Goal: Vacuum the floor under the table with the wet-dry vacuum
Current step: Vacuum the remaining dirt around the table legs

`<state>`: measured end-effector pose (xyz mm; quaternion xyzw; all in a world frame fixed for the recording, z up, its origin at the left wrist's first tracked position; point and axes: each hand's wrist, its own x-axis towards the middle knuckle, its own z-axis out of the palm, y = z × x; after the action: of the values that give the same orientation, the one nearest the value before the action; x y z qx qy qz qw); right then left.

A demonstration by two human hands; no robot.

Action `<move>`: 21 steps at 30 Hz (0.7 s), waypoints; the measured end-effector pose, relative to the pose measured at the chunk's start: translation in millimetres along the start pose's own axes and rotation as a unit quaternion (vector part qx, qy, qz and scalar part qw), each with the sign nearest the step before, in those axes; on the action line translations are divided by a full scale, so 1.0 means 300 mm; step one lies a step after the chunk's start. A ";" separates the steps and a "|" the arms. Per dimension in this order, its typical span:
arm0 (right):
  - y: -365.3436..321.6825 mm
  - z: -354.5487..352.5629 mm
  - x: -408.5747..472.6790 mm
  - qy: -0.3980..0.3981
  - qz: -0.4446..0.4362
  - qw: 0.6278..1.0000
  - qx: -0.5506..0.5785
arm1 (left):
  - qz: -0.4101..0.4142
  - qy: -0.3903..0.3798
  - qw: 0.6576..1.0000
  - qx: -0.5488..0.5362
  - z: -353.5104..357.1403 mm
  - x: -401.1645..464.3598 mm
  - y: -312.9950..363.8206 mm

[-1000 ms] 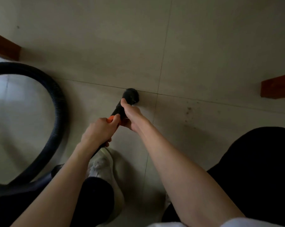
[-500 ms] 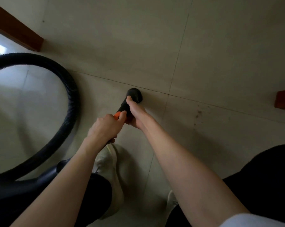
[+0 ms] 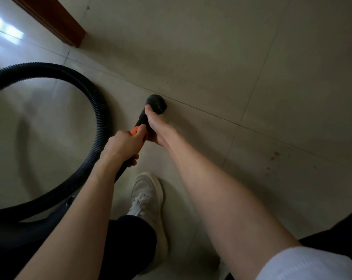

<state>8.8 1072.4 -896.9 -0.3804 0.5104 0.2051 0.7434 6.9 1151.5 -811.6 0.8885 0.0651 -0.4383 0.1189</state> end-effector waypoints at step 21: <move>0.215 -0.598 -0.249 0.168 0.008 0.969 0.180 | 0.175 -0.131 0.961 0.169 0.453 -0.213 0.173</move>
<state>-173.6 980.0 -885.4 -0.2648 0.6595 0.0493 0.7018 -124.1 1064.3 -832.7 0.8281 -0.1829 -0.5276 0.0494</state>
